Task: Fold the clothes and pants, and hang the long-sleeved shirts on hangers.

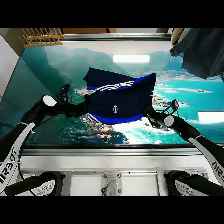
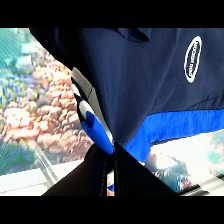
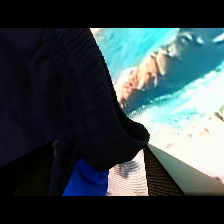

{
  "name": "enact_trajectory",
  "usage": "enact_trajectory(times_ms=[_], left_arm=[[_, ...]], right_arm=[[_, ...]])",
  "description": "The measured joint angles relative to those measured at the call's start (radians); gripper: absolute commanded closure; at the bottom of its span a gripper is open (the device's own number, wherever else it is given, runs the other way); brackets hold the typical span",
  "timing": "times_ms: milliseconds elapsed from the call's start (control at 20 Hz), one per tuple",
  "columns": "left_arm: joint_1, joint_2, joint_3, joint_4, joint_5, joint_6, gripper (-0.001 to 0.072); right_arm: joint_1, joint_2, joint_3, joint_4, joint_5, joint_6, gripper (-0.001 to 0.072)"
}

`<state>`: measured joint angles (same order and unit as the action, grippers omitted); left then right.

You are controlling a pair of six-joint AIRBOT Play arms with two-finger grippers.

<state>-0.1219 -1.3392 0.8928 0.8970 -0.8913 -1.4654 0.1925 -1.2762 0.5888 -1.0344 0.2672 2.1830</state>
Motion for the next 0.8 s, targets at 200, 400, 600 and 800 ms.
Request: enact_trajectory(times_ms=[200, 400, 600, 800], left_arm=[[0.0, 0.0, 0.0, 0.001, 0.002, -0.002, 0.0699], [0.0, 0.0, 0.0, 0.001, 0.002, -0.002, 0.0698], [0.0, 0.001, 0.001, 0.0, 0.001, -0.004, 0.0698], [0.015, 0.047, 0.054, 0.0, -0.018, -0.018, 0.0698]], right_arm=[[0.002, -0.011, 0.008, 0.005, 0.029, -0.039, 0.013], [0.002, -0.037, 0.009, 0.008, 0.04, -0.053, 0.0471], [0.003, -0.058, 0.013, 0.012, 0.035, -0.092, 0.07], [-0.008, 0.009, 0.088, -0.023, 0.088, -0.258, 0.0702]])
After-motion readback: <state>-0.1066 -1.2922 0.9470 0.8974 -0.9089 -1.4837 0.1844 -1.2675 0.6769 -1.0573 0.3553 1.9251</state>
